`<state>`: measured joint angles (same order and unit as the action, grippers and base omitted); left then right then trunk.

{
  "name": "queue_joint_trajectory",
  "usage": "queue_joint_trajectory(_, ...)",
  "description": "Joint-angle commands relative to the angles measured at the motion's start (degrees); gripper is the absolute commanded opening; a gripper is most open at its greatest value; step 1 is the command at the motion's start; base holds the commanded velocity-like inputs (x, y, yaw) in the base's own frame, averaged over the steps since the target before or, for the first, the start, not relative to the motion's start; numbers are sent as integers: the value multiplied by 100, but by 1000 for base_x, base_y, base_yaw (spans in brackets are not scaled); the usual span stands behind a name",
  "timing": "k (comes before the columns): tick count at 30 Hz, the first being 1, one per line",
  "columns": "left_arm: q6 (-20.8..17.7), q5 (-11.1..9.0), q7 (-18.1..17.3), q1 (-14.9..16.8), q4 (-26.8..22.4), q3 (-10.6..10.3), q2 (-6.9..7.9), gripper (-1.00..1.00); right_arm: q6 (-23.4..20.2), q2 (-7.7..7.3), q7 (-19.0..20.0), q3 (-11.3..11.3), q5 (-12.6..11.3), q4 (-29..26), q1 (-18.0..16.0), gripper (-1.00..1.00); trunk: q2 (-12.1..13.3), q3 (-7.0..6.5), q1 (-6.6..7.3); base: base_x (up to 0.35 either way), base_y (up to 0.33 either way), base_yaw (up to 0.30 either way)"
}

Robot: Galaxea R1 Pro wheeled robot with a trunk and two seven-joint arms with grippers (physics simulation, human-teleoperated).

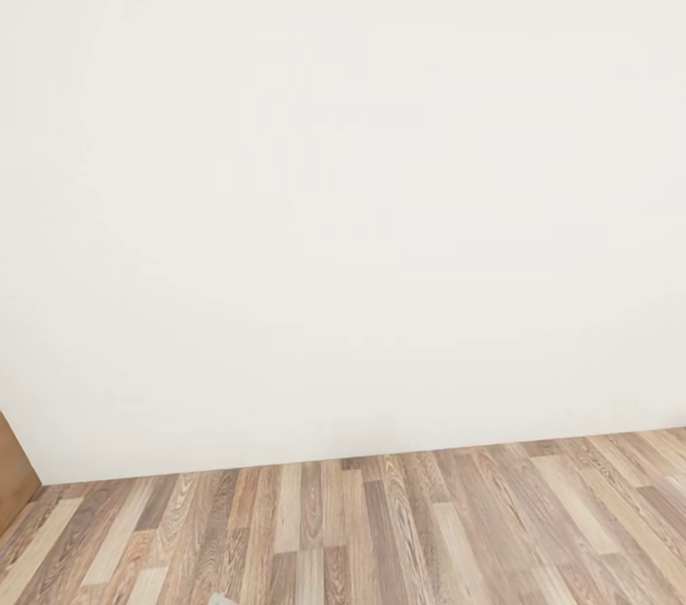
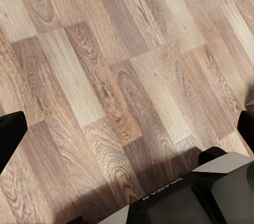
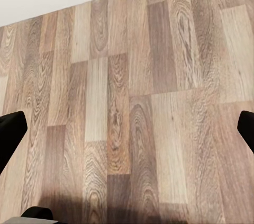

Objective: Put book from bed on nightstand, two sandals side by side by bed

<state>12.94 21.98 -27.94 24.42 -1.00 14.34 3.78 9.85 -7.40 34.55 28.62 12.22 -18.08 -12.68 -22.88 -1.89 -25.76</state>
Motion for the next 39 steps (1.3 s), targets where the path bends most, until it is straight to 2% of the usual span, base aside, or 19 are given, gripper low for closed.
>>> queue_joint_trajectory(1,24,60,-10,2,3,49,1,100,32,2,26,47,60,4,-3,100,-4,2,-2,1,0,0)
queue_joint_trajectory(9,24,60,-10,2,3,51,0,100,32,2,26,47,61,4,-4,100,-4,11,-2,0,0,-77)
queue_joint_trajectory(39,24,60,-10,2,3,48,1,100,34,2,26,47,61,5,-2,100,-4,39,-2,0,0,-240)
